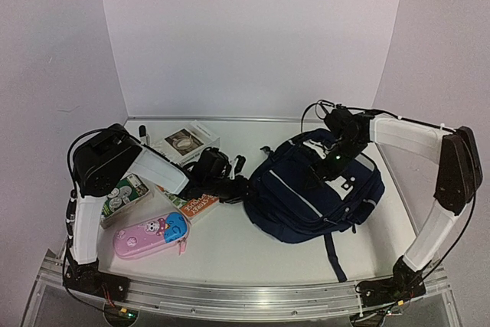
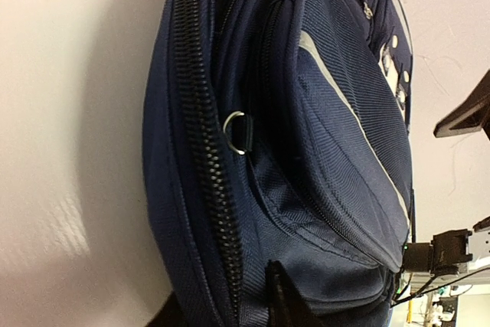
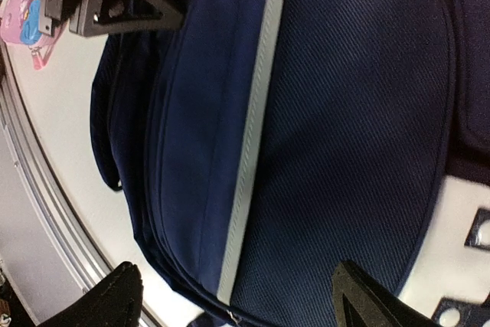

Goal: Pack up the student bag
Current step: Adjust the student bag at the center of the board.

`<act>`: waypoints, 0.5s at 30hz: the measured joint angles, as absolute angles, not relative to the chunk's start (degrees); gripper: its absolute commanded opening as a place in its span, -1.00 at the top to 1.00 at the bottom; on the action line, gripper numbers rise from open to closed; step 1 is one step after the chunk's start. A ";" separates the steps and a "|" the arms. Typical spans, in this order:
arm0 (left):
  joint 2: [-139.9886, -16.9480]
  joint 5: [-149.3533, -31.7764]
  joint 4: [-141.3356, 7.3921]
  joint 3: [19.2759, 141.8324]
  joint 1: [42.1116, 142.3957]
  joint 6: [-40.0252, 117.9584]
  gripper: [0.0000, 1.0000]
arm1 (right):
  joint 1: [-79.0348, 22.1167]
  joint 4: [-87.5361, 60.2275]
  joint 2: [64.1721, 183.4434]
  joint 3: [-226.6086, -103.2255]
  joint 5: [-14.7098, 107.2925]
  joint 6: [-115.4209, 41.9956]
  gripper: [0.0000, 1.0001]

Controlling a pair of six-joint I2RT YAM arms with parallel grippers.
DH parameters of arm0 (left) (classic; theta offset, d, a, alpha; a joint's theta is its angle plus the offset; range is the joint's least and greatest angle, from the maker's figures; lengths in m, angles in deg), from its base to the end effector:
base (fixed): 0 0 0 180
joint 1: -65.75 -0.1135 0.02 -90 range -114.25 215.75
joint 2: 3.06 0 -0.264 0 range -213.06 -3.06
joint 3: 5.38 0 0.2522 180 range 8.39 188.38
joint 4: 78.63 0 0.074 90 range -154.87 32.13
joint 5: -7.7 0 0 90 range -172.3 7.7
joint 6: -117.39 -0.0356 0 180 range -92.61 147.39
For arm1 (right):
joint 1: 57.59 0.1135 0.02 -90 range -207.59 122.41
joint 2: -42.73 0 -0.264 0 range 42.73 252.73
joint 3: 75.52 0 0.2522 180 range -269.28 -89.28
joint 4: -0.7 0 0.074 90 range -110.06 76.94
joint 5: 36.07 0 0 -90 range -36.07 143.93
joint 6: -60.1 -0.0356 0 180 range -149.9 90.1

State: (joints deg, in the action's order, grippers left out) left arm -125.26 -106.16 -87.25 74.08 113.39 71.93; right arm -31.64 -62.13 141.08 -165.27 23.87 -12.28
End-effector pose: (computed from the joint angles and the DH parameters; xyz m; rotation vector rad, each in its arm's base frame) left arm 0.2819 -0.3305 0.1060 0.3385 2.4258 -1.2867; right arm 0.2989 0.1653 0.2376 -1.1363 2.5167 0.7715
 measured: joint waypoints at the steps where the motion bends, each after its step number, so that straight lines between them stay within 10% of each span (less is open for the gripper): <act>1: -125.33 -106.36 -88.29 73.54 113.57 72.40 0.33 | -30.28 -61.26 141.77 -165.89 25.00 -13.13 -0.73; 10: -124.95 -107.76 -97.86 67.76 114.44 76.49 -0.23 | -19.79 -54.53 149.87 -167.41 39.39 -18.25 -0.71; 15: -123.75 -107.74 -101.34 64.70 114.66 78.24 -0.28 | -17.91 -52.98 153.19 -167.39 44.38 -19.77 -0.21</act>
